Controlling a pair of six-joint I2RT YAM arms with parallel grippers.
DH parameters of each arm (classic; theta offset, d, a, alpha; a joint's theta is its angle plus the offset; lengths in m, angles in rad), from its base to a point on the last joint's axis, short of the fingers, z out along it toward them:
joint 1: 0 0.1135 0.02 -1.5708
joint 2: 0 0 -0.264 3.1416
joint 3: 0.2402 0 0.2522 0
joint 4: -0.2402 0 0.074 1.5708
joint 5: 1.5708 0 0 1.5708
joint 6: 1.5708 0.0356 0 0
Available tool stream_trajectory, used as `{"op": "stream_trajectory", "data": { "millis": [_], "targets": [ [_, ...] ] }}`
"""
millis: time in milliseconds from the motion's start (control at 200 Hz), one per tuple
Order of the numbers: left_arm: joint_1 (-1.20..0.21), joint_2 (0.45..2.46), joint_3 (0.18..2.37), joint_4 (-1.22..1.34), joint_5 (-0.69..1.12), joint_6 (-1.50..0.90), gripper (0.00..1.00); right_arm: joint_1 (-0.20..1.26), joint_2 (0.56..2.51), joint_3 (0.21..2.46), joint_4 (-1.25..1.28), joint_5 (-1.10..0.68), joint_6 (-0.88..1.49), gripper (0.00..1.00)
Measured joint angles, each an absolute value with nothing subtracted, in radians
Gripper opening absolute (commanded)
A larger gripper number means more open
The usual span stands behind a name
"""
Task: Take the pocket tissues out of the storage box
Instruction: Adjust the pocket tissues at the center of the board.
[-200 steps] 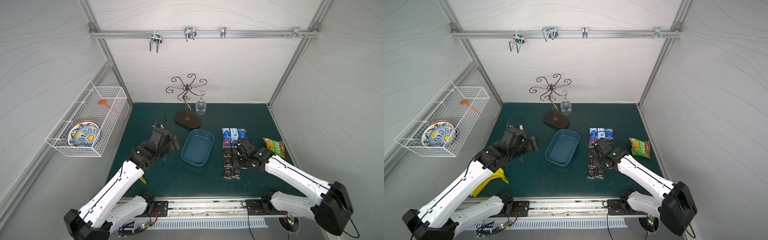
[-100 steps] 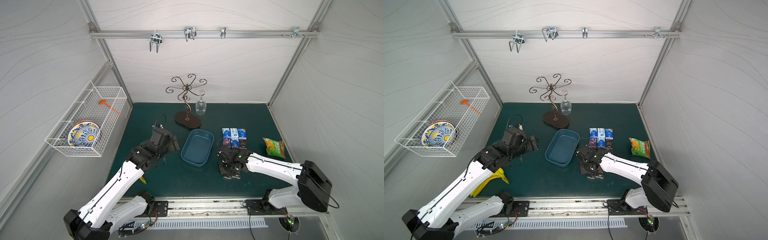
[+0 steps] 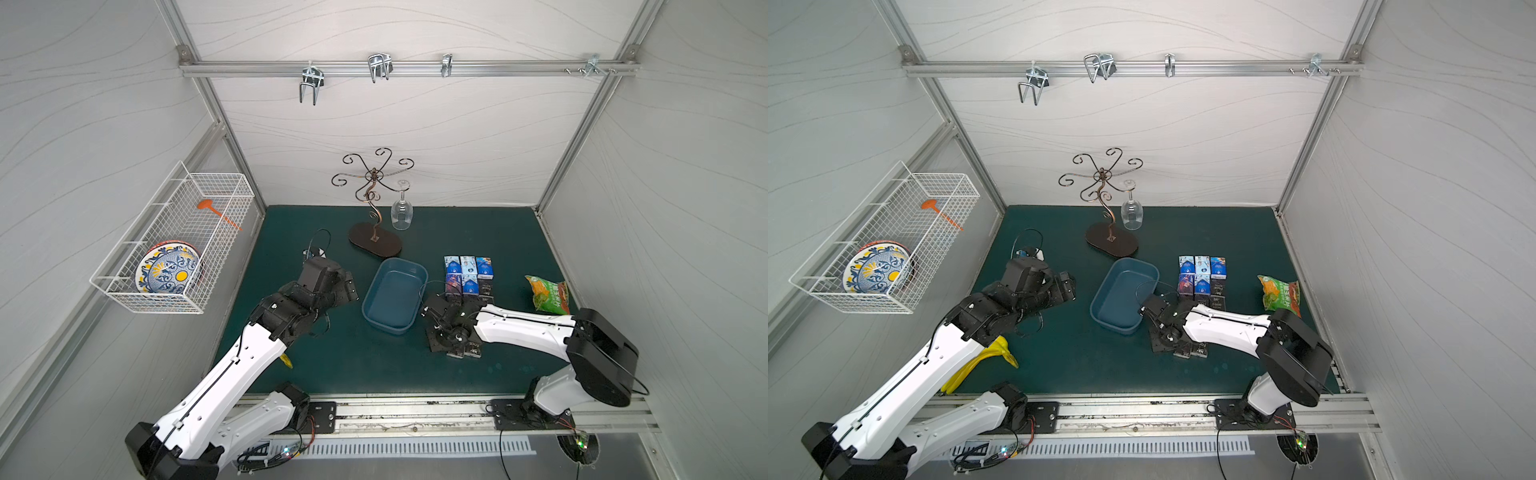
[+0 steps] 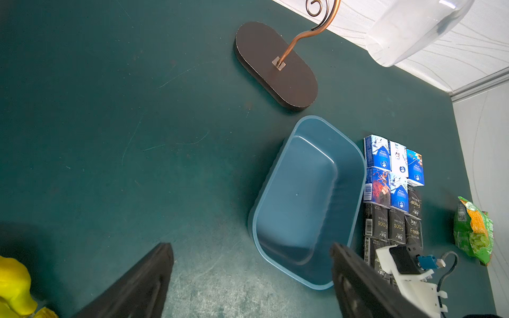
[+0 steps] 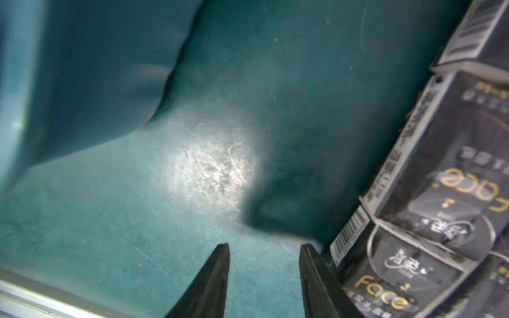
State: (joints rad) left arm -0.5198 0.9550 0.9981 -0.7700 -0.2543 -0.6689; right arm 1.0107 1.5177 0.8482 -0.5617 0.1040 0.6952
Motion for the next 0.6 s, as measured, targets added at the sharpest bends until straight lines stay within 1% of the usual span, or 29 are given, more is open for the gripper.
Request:
{"op": "stream_trajectory", "data": {
  "millis": [600],
  "targets": [
    [-0.520, 0.955, 0.998, -0.770, -0.254, -0.669, 0.93, 1.006, 1.523, 0.845, -0.569, 0.115, 0.702, 0.48]
  ]
}}
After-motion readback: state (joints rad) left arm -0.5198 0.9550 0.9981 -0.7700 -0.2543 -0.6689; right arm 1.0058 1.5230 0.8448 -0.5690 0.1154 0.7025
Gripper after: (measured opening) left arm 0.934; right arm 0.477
